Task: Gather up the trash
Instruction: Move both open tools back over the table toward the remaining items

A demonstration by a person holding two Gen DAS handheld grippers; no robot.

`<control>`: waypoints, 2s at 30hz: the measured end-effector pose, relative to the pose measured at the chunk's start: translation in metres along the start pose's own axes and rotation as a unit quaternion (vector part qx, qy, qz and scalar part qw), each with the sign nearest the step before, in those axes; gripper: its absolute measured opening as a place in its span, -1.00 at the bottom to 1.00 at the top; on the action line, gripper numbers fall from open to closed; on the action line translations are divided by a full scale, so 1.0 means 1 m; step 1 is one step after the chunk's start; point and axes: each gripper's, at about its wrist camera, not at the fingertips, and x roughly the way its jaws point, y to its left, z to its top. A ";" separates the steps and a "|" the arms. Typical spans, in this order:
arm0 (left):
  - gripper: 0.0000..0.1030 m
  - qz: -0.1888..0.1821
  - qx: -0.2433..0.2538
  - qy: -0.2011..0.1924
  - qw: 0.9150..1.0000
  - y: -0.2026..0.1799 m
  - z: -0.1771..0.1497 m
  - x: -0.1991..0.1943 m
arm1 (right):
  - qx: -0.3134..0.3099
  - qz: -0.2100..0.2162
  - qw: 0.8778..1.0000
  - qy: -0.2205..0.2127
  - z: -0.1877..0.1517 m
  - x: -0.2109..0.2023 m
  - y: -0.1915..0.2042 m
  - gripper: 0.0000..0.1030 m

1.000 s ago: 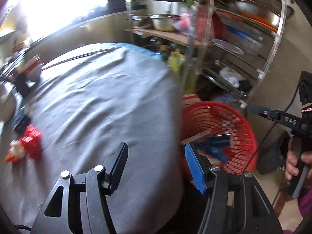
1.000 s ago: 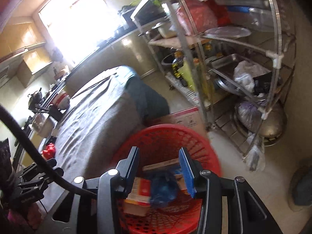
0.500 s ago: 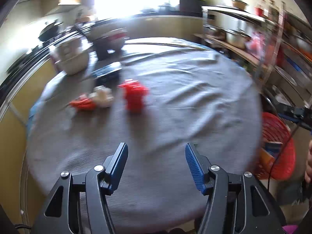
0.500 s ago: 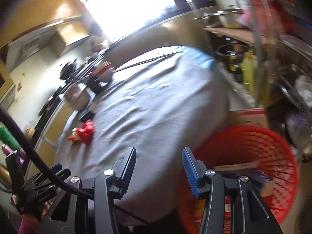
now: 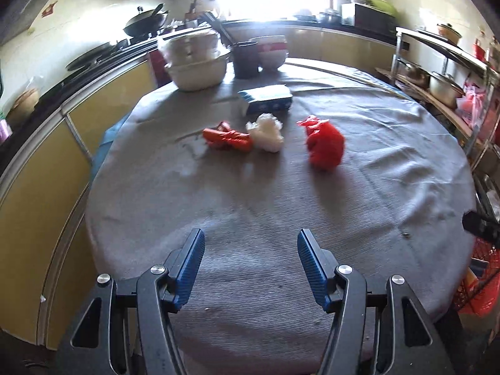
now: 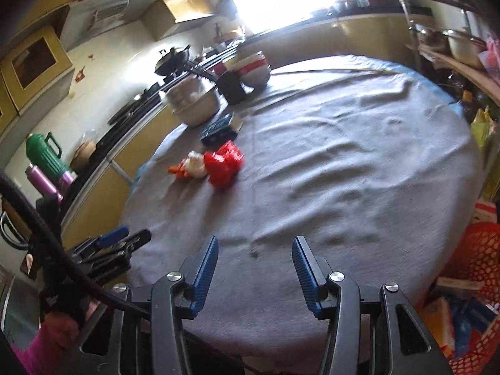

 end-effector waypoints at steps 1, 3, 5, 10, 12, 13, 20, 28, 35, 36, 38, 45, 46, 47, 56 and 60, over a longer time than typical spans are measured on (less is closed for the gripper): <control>0.21 0.005 0.000 -0.001 1.000 0.001 0.000 0.001 | 0.004 0.003 1.000 0.005 -0.002 0.003 -0.001 0.03; 0.21 0.022 0.002 -0.001 1.000 0.001 0.000 0.001 | 0.009 0.007 1.000 0.012 -0.006 0.005 -0.002 0.03; 0.21 0.026 0.002 0.000 1.000 0.002 0.000 0.001 | 0.009 0.007 1.000 0.015 -0.006 0.006 0.000 0.03; 0.24 0.032 -0.002 0.004 0.999 0.004 0.000 0.002 | 0.009 0.007 1.000 0.013 -0.006 0.006 0.001 0.03; 0.25 0.034 0.000 0.005 0.999 0.003 -0.001 0.004 | 0.010 0.008 1.000 0.014 -0.007 0.007 0.001 0.03; 0.25 0.036 0.001 0.006 0.999 0.003 -0.001 0.005 | 0.010 0.008 1.000 0.016 -0.008 0.007 0.001 0.03; 0.26 0.038 0.002 0.014 0.999 0.004 -0.002 0.009 | 0.003 0.013 1.000 0.023 -0.011 0.012 0.006 0.03; 0.26 0.036 -0.002 0.019 0.999 0.006 -0.003 0.014 | 0.002 0.013 1.000 0.026 -0.013 0.016 0.006 0.03; 0.26 0.038 -0.004 0.022 0.999 0.011 -0.003 0.016 | -0.005 0.014 0.999 0.030 -0.014 0.019 0.011 0.03; 0.26 0.039 -0.007 0.021 0.999 0.013 -0.003 0.016 | -0.008 0.013 0.999 0.029 -0.014 0.019 0.012 0.03; 0.26 0.042 -0.011 0.021 0.999 0.017 -0.002 0.016 | -0.009 0.012 0.999 0.030 -0.014 0.018 0.012 0.03; 0.26 0.051 -0.034 0.026 0.998 0.036 -0.001 0.016 | -0.011 0.013 0.999 0.031 -0.013 0.018 0.015 0.03; 0.26 0.052 -0.036 0.025 0.998 0.038 -0.001 0.015 | -0.012 0.013 0.999 0.031 -0.013 0.018 0.016 0.03; 0.26 0.053 -0.037 0.023 0.998 0.039 0.000 0.014 | -0.015 0.014 0.999 0.030 -0.012 0.018 0.018 0.03; 0.27 0.056 -0.045 0.015 0.997 0.049 0.000 0.008 | -0.034 0.013 0.999 0.031 -0.011 0.019 0.029 0.03; 0.27 0.058 -0.045 0.018 0.997 0.051 -0.002 0.009 | -0.047 0.011 0.998 0.035 -0.010 0.021 0.035 0.03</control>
